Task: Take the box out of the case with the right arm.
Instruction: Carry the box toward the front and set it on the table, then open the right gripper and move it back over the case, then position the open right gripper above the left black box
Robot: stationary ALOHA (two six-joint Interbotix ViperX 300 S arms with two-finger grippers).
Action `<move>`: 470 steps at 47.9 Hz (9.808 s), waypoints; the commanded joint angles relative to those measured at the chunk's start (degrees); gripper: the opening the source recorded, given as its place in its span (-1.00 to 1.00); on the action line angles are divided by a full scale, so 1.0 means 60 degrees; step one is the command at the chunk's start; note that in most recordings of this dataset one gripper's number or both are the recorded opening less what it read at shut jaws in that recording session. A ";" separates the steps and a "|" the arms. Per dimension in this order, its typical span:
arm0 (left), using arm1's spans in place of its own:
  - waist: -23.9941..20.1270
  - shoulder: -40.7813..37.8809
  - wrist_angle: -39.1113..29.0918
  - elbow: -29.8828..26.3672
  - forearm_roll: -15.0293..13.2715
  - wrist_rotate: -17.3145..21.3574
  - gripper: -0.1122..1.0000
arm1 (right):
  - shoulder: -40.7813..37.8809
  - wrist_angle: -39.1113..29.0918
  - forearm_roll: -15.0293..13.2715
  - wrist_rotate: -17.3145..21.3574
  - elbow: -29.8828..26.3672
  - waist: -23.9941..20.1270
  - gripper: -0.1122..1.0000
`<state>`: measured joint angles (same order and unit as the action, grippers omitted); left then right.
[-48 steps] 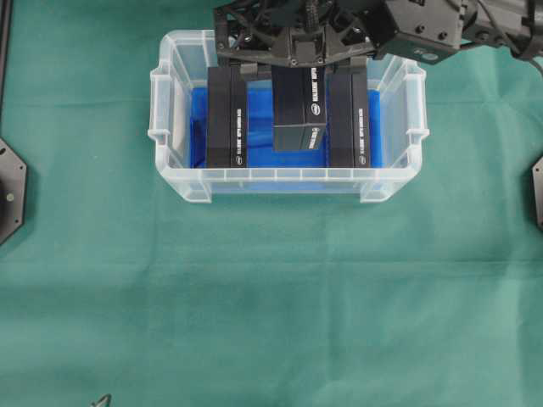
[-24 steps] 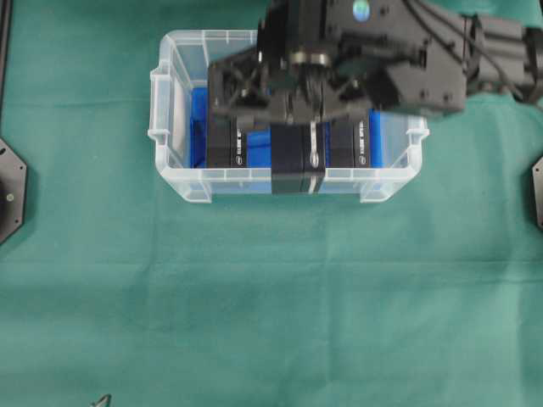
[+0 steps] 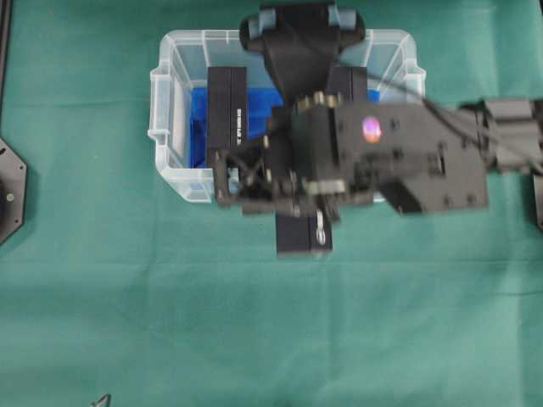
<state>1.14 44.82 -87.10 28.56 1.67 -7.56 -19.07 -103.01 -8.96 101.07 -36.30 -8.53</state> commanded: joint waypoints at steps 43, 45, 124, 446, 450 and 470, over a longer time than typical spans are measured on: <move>0.0029 0.0029 0.0029 -0.0220 0.0015 0.0015 -0.80 | 0.0483 -0.0132 -0.0249 0.1318 -0.0337 -0.1333 0.37; 0.0029 0.0029 0.0029 -0.0205 0.0015 0.0015 -0.80 | 0.0454 -0.0132 -0.0249 0.1304 -0.0337 -0.1333 0.37; 0.0029 -0.0029 0.0073 -0.0176 0.0029 0.0000 -0.80 | -0.0337 0.5142 0.0571 0.2505 0.4453 -0.1318 0.38; 0.0015 0.0352 0.0103 -0.0117 0.0015 0.0059 -0.80 | -0.1304 0.4028 0.0425 -0.3252 0.0103 0.2769 0.82; 0.0015 0.0352 0.0103 -0.0117 0.0015 0.0059 -0.80 | -0.1304 0.4028 0.0425 -0.3252 0.0103 0.2769 0.82; 0.0029 0.0352 0.0103 -0.0117 0.0015 0.0059 -0.80 | -0.1304 0.4087 0.0410 -0.3252 0.0103 0.2769 0.82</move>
<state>1.14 47.29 -86.66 28.56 1.67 -7.29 -28.30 -78.84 -6.50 81.65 -34.28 8.17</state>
